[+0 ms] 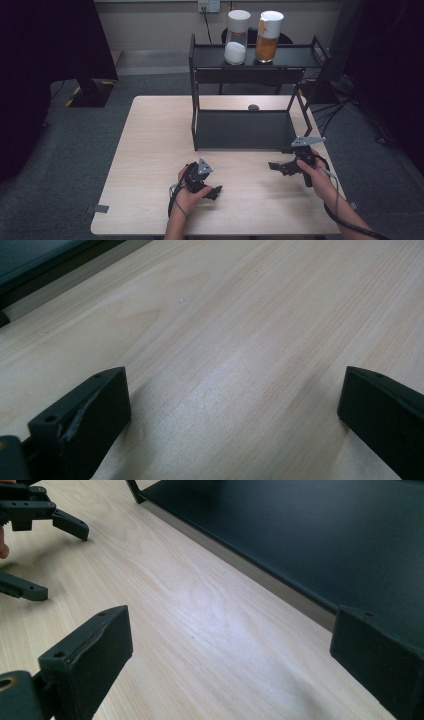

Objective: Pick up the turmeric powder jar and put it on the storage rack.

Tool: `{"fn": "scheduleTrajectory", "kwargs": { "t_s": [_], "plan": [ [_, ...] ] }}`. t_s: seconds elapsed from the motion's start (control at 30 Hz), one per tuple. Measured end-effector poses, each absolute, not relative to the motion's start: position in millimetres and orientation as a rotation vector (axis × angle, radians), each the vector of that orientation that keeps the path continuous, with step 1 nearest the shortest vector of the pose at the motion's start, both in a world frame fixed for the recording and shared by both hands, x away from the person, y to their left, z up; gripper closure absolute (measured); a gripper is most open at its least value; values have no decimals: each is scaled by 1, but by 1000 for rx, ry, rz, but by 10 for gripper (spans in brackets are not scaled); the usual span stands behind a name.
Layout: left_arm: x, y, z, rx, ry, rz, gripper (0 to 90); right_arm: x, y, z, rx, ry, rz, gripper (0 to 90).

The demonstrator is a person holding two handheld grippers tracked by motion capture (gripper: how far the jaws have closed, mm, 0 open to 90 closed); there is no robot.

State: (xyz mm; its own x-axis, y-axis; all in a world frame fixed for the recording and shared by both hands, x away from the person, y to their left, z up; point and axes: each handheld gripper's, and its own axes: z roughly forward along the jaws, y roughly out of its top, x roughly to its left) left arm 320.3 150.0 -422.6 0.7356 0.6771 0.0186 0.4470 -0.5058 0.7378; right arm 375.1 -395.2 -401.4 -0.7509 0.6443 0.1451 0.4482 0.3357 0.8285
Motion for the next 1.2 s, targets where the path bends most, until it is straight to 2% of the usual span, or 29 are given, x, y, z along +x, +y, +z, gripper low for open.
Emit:
{"fn": "scheduleTrajectory", "kwargs": {
  "t_s": [1.2],
  "plan": [
    [320, 150, -423, 2188, 843, 396, 0, 349, -432, -416, 1068, 2343, 1321, 26]
  ]
}}
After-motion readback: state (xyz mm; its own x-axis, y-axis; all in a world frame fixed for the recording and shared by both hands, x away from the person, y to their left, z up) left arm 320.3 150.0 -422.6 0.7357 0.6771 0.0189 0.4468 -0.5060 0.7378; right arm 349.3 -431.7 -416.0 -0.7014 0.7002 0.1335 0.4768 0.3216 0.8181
